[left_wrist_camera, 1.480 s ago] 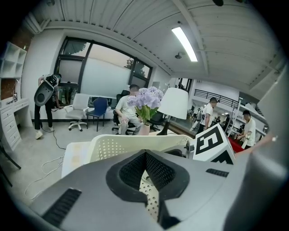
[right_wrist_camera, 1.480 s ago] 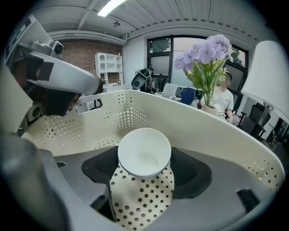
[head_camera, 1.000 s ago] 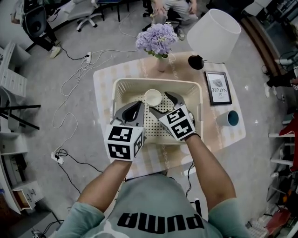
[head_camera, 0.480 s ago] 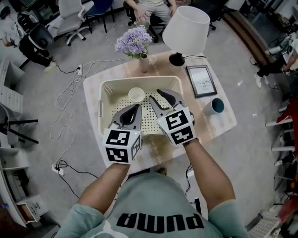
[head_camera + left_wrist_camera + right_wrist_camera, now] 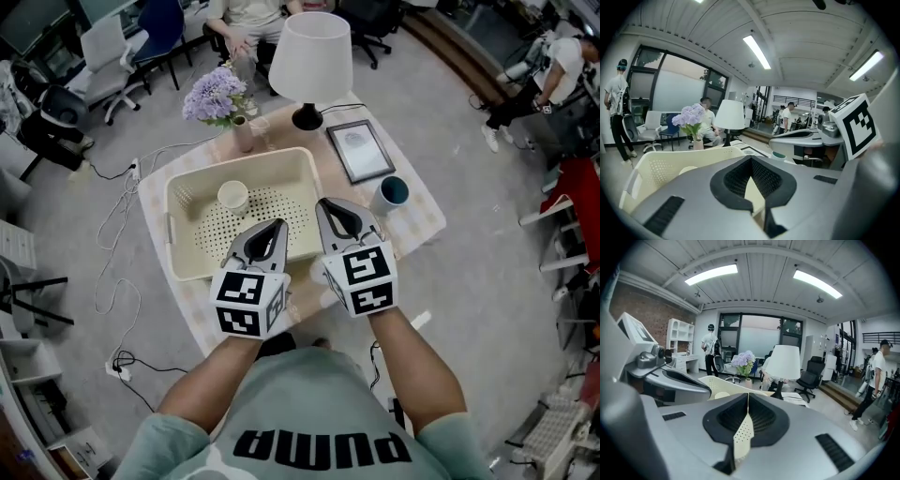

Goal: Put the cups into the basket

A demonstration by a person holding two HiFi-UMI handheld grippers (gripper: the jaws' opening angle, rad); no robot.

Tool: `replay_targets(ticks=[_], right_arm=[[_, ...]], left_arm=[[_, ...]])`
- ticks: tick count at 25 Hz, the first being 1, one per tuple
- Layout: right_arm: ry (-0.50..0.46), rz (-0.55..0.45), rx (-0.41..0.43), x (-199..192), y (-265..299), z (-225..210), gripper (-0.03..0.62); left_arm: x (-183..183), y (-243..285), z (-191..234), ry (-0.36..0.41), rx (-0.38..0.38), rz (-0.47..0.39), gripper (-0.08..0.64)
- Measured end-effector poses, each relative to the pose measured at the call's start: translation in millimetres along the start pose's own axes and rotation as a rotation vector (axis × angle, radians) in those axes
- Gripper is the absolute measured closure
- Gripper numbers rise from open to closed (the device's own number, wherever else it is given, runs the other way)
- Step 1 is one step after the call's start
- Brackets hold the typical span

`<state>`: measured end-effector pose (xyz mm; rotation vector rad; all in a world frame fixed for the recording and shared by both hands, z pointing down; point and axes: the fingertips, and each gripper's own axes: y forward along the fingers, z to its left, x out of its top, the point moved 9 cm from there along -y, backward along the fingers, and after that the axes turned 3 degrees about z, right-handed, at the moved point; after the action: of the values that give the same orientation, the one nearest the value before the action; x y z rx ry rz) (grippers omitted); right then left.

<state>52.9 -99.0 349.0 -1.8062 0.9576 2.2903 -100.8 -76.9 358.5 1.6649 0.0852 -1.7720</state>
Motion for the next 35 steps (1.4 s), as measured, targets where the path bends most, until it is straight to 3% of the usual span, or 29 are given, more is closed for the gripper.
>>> replay_targets(ticks=[9, 15, 24, 35], right_arm=[[0.133, -0.025, -0.203, -37.3, -91.7, -32.1, 0.574], [0.197, -0.023, -0.298, -65.9, -130.8, -30.9, 0.574], [0.231, 0.015, -0.358, -99.0, -153.3, -15.9, 0.574], [0.235, 0.033, -0.374, -101.2, -151.0, -10.0, 0.574]], left_arm=[[-6.3, 19.3, -73.5, 0.089, -0.168, -0.001, 0.558], [-21.8, 25.9, -108.5, 0.129, -0.265, 0.022, 0.558], [-39.2, 27.1, -133.3, 0.171, -0.326, 0.055, 0.560], [-41.2, 25.3, -130.5, 0.203, -0.344, 0.067, 0.560]])
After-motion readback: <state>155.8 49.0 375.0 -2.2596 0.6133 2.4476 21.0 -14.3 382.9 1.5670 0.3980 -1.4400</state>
